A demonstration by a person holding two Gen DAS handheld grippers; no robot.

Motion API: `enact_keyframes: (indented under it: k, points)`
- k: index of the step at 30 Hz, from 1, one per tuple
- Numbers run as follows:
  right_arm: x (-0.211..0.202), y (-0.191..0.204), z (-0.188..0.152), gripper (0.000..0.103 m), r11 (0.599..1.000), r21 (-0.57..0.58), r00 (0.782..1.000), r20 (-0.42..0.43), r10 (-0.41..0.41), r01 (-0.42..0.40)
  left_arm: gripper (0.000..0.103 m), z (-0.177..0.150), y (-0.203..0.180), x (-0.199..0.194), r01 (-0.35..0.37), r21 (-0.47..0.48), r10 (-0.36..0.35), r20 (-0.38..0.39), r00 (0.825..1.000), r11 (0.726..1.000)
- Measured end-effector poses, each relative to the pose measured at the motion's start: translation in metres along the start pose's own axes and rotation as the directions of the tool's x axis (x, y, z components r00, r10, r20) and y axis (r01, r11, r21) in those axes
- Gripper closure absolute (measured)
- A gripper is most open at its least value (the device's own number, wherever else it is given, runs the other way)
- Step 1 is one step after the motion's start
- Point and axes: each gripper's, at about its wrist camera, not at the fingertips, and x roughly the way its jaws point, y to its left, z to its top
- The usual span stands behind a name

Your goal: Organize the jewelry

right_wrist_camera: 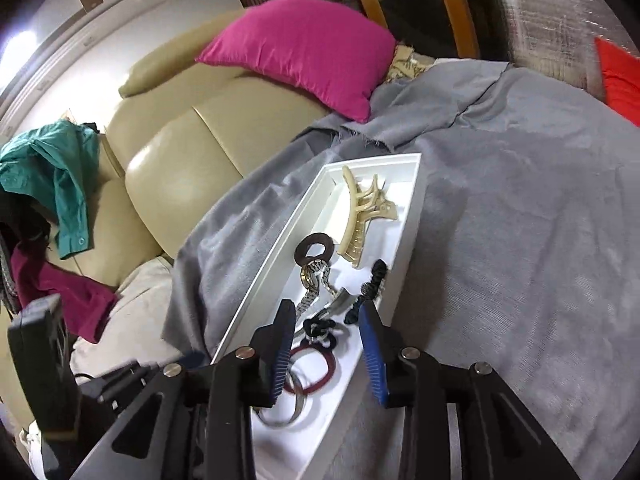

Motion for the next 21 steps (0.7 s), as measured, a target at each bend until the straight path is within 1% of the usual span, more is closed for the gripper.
enact_keyframes:
  k: [2, 4, 8, 9, 10, 11, 12, 13, 15, 16, 19, 21]
  points:
    - [-0.02, 0.0, -0.004, 0.067, 1.0, -0.012, 1.0, 0.02, -0.015, 0.015, 0.038, 0.002, -0.002, -0.018, -0.028, 0.007, 0.028, 0.046, 0.999, 1.0]
    - [-0.043, 0.001, -0.008, 0.067, 0.999, -0.027, 0.999, 0.035, -0.036, 0.037, 0.025, 0.003, -0.001, -0.039, -0.048, 0.002, 0.047, 0.085, 0.995, 0.999]
    - [-0.083, 0.006, -0.016, 0.066, 0.997, -0.021, 0.996, 0.055, -0.076, 0.077, 0.023, 0.007, 0.005, -0.08, -0.078, -0.028, 0.082, 0.135, 0.987, 0.997]
    - [-0.092, 0.008, -0.018, 0.059, 0.996, -0.018, 0.995, 0.062, -0.082, 0.083, 0.02, 0.007, 0.006, -0.087, -0.093, -0.029, 0.096, 0.142, 0.985, 0.995]
    - [-0.104, 0.012, -0.021, 0.052, 0.995, -0.014, 0.993, 0.074, -0.093, 0.094, 0.017, 0.007, 0.006, -0.097, -0.135, -0.022, 0.136, 0.156, 0.978, 0.991]
    - [-0.112, 0.015, -0.024, 0.041, 0.995, -0.013, 0.991, 0.084, -0.1, 0.101, 0.017, 0.005, 0.005, -0.107, -0.176, -0.013, 0.176, 0.174, 0.969, 0.984]
    - [-0.123, 0.02, -0.027, 0.038, 0.994, -0.014, 0.989, 0.105, -0.102, 0.104, 0.016, 0.004, 0.004, -0.118, -0.223, 0.0, 0.218, 0.201, 0.955, 0.975]
    - [-0.13, 0.025, -0.03, 0.038, 0.995, -0.02, 0.988, 0.118, -0.097, 0.1, 0.014, 0.002, 0.002, -0.129, -0.261, 0.012, 0.252, 0.231, 0.94, 0.965]
    - [-0.144, 0.037, -0.036, 0.038, 0.994, -0.037, 0.987, 0.127, -0.094, 0.099, 0.01, -0.003, -0.001, -0.153, -0.308, 0.036, 0.286, 0.284, 0.915, 0.951]
    - [-0.15, 0.045, -0.039, 0.038, 0.994, -0.039, 0.987, 0.129, -0.099, 0.105, 0.009, -0.004, -0.002, -0.159, -0.315, 0.042, 0.289, 0.297, 0.91, 0.948]
    - [-0.162, 0.059, -0.044, 0.038, 0.995, -0.046, 0.987, 0.138, -0.079, 0.086, 0.008, -0.01, -0.004, -0.183, -0.328, 0.057, 0.291, 0.339, 0.895, 0.943]
    - [-0.167, 0.068, -0.047, 0.038, 0.994, -0.055, 0.985, 0.145, -0.088, 0.096, 0.007, -0.013, -0.005, -0.193, -0.327, 0.065, 0.285, 0.353, 0.891, 0.943]
